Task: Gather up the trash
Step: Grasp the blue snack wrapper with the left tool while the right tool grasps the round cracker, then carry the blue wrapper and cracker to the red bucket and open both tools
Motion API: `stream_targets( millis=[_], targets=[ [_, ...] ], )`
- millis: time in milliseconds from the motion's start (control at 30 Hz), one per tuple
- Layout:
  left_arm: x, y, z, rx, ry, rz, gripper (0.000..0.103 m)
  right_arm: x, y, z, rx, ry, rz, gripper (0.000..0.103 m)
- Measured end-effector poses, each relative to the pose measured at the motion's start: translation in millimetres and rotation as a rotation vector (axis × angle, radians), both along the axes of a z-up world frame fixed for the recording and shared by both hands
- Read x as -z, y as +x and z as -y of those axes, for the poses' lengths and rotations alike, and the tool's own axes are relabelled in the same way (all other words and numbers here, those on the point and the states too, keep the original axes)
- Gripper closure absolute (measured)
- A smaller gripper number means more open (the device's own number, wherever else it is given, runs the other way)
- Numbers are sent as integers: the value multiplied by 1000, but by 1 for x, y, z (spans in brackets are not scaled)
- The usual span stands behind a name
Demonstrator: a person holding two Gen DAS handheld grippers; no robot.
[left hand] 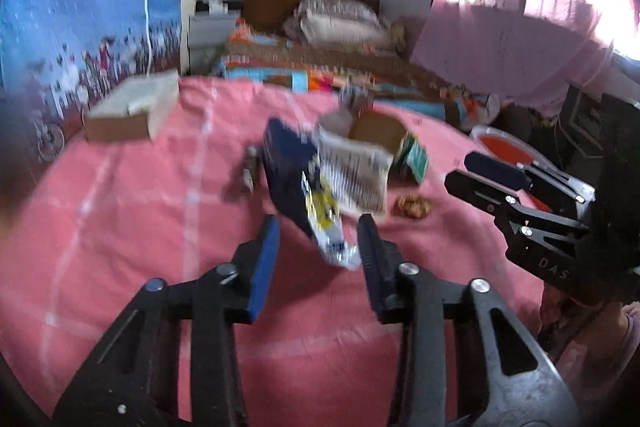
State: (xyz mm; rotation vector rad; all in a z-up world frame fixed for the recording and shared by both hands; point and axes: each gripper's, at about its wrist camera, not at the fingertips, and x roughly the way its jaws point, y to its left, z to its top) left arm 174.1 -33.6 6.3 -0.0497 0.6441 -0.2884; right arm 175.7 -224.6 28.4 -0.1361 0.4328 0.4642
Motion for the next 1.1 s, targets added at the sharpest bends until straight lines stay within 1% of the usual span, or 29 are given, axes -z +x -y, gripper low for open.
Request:
stream_targets(
  millis=[67, 133, 300, 367, 400, 433, 500, 567, 667, 933, 1000, 1100],
  targets=[
    [6, 3, 2, -8, 1, -42, 71, 5, 4, -7, -10, -26, -30, 68],
    [5, 3, 0, -12, -11, -54, 77, 9, 7, -10, -26, -35, -59, 68],
    [4, 5, -4, -35, -42, -60, 81, 15, 15, -15, -63, -31, -122, 67],
    [2, 3, -6, -45, -53, -53, 92, 17, 18, -19, -74, -48, -146, 67],
    [2, 3, -7, -47, -57, -49, 94, 19, 20, -22, -75, -59, -154, 67],
    [1, 2, -7, -48, -63, -46, 94, 19, 20, -22, -75, -66, -159, 67],
    [0, 0, -7, -54, -57, -32, 94, 18, 19, -23, -84, -68, -160, 73],
    [0, -3, -6, -54, -47, -21, 95, 18, 19, -24, -91, -68, -163, 86],
    [-3, -6, -3, -50, -34, 2, 95, 16, 17, -23, -100, -58, -154, 95],
    [-10, -9, 0, -35, -27, 49, 95, 10, 5, -16, -104, -32, -78, 98],
    [-10, -8, 0, -42, -22, 46, 95, 11, 8, -15, -105, -32, -91, 98],
    [-7, -5, -2, -55, -25, 20, 95, 16, 13, -12, -96, -26, -119, 97]
  ],
)
